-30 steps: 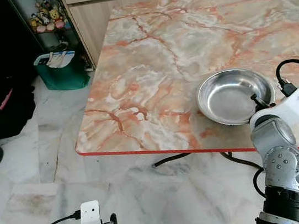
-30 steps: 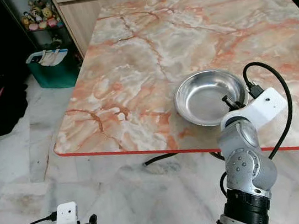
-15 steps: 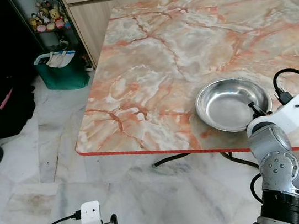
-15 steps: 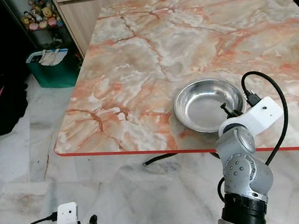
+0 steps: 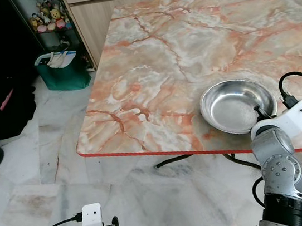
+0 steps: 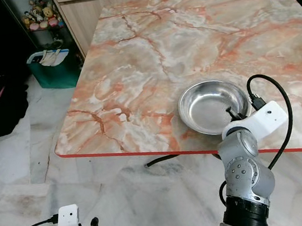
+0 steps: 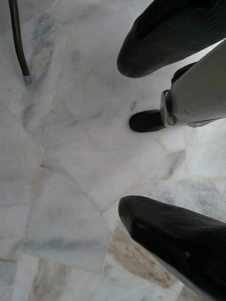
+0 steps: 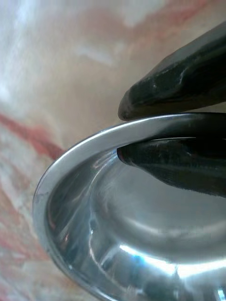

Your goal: Setting the table

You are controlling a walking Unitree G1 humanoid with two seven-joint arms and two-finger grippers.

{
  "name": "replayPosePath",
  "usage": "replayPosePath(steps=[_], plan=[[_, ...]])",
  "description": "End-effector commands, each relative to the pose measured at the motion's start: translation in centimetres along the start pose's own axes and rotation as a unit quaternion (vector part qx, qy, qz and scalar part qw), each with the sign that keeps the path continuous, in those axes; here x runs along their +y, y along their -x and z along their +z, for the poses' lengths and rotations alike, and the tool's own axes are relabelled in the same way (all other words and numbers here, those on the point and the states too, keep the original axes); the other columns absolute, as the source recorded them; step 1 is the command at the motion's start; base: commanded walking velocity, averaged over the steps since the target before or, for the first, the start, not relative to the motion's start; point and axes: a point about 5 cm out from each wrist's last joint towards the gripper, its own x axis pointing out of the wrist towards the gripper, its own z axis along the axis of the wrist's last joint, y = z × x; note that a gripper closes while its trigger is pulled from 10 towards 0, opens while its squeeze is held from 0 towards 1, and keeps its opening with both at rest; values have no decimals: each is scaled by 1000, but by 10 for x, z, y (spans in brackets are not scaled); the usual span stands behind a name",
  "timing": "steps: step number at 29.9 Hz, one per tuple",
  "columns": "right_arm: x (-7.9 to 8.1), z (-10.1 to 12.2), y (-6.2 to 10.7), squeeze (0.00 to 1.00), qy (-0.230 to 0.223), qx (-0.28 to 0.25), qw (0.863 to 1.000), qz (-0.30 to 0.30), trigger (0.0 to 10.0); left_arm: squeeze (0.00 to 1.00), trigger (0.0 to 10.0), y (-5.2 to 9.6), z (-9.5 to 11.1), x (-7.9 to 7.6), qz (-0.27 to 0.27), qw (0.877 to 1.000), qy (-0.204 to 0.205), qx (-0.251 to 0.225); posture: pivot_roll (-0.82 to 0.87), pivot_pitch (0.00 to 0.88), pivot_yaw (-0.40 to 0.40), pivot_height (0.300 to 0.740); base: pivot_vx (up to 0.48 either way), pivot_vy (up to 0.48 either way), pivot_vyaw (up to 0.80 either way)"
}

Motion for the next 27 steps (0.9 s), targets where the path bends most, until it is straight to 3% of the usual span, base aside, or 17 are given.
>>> replayPosePath(steps=[1,14,15,16,18,23,27], plan=[[-3,-1,-1,1000,-3,2,1000,-10,10000,0,10000,4,-12,8,6,1000,-8,23,-93,182,69,740,0,0,0],[3,6,1,1000,-20,-14,1000,5,10000,0,10000,4,-12,9,8,1000,-7,25,-91,180,68,740,0,0,0],[5,6,2,286,-15,-16,1000,10,10000,0,10000,4,-12,9,8,1000,-5,25,-91,180,68,740,0,0,0],[5,6,2,0,-7,-16,1000,8,10000,0,10000,4,-12,9,8,1000,-5,25,-92,180,68,740,0,0,0],[7,6,3,0,6,-20,1000,7,10000,0,10000,4,-12,10,9,1000,-5,26,-92,180,68,740,0,0,0],[8,12,4,0,-10,-40,999,9,10000,0,10000,4,-13,11,10,1000,-3,26,-89,179,68,740,0,0,0],[10,22,6,0,37,-78,996,9,10000,0,10000,4,-13,11,10,1000,-3,27,-91,179,68,740,0,0,0]])
